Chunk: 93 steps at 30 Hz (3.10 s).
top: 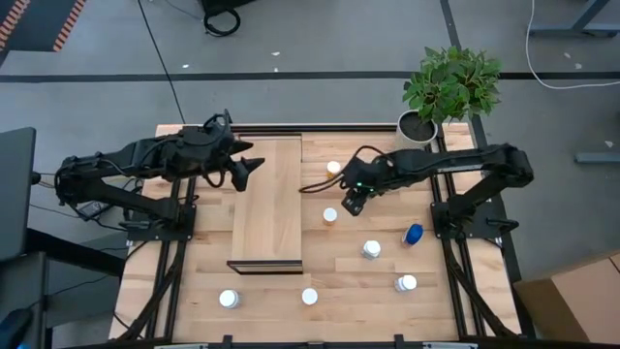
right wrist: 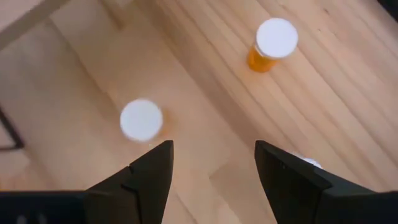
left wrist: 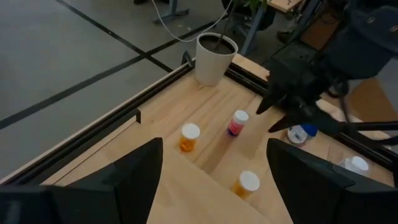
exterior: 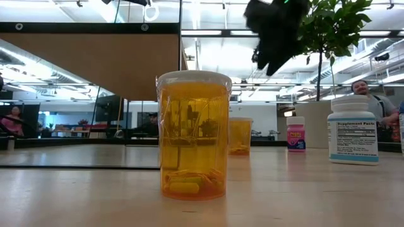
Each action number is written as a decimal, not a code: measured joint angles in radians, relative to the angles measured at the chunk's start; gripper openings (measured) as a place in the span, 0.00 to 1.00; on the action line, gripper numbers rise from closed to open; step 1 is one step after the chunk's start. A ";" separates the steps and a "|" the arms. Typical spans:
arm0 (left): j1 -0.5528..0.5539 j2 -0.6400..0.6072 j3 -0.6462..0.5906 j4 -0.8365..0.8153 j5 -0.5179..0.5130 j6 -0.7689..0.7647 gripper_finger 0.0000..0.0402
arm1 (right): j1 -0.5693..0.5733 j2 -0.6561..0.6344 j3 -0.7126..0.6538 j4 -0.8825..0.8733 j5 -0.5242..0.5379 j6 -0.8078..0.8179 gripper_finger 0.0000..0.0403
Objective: Pick and place medicine bottles onto shelf by color
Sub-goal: Put the pink pill bottle on the shelf
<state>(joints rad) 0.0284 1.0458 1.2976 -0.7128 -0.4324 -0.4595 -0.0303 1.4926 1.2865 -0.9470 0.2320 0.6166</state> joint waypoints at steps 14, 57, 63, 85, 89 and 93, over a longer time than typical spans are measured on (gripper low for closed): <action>0.000 -0.006 0.000 0.001 0.002 -0.001 0.71 | -0.175 0.150 0.000 0.090 -0.124 0.009 0.68; 0.000 -0.014 -0.001 -0.042 0.007 -0.001 0.71 | -0.301 0.149 -0.139 -0.151 -0.250 0.143 0.68; 0.000 -0.014 -0.001 -0.042 0.007 -0.026 0.71 | -0.301 0.149 -0.175 -0.095 -0.270 0.153 0.68; 0.000 -0.013 -0.001 -0.067 0.008 -0.031 0.71 | -0.300 0.149 -0.182 -0.065 -0.286 0.144 0.67; 0.000 -0.013 -0.001 -0.067 0.008 -0.055 0.71 | -0.300 0.149 -0.182 -0.065 -0.286 0.148 0.65; 0.000 -0.013 -0.001 -0.067 0.008 -0.056 0.71 | -0.300 0.149 -0.182 -0.066 -0.286 0.149 0.61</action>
<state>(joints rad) 0.0288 1.0325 1.2968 -0.7799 -0.4248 -0.5152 -0.3305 1.6413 1.1049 -1.0130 -0.0540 0.7654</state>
